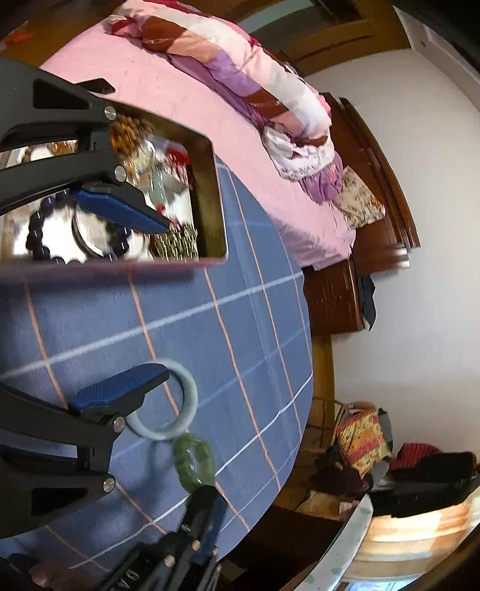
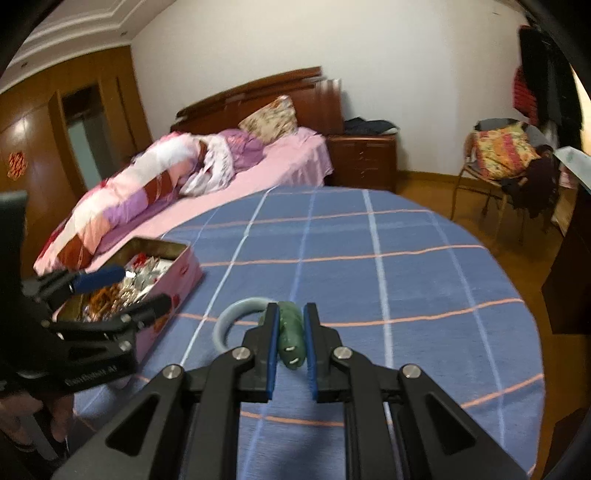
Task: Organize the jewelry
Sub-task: 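Close the right tool on the rim of the green jade bangle, then grasp the white jade bangle rim with the left tool while the right tool holds the green bangle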
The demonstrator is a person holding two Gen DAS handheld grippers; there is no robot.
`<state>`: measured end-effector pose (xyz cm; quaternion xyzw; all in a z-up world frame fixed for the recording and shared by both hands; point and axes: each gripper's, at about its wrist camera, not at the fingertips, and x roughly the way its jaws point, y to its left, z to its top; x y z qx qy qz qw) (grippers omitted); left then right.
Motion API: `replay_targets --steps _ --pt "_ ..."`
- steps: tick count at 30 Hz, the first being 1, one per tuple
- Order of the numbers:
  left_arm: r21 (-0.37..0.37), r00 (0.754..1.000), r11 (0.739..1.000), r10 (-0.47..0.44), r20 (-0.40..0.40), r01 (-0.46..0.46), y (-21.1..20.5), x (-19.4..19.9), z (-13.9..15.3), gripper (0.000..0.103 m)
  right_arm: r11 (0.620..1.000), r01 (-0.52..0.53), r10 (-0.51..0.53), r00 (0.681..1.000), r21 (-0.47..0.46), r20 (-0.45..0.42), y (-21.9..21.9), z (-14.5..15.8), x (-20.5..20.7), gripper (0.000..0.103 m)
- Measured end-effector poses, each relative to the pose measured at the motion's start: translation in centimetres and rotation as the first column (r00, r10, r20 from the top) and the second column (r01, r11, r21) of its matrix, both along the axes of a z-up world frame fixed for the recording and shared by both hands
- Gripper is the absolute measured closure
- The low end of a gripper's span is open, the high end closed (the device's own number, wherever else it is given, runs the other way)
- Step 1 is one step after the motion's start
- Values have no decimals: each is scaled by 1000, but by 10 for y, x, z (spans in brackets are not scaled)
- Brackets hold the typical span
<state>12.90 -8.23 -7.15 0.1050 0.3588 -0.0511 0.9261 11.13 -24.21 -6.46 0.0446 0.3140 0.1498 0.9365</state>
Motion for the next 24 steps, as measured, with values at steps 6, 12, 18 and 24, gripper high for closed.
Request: replay_targets --steps 6,12,18,24 --pt "19 998 998 -57 -37 57 -32 10 -14 30 998 58 -58 998 5 -39 -17 -15 6 88" --pt "44 995 998 -30 -99 35 -40 32 -37 31 999 48 -47 998 13 -32 -16 -14 4 88" --pt "-46 980 997 -63 -190 55 -35 43 -49 78 999 46 -45 998 29 -33 -23 -16 2 88" --pt "-43 982 997 -69 -173 62 -35 33 -45 93 999 42 -41 999 18 -14 -21 -13 -2 88"
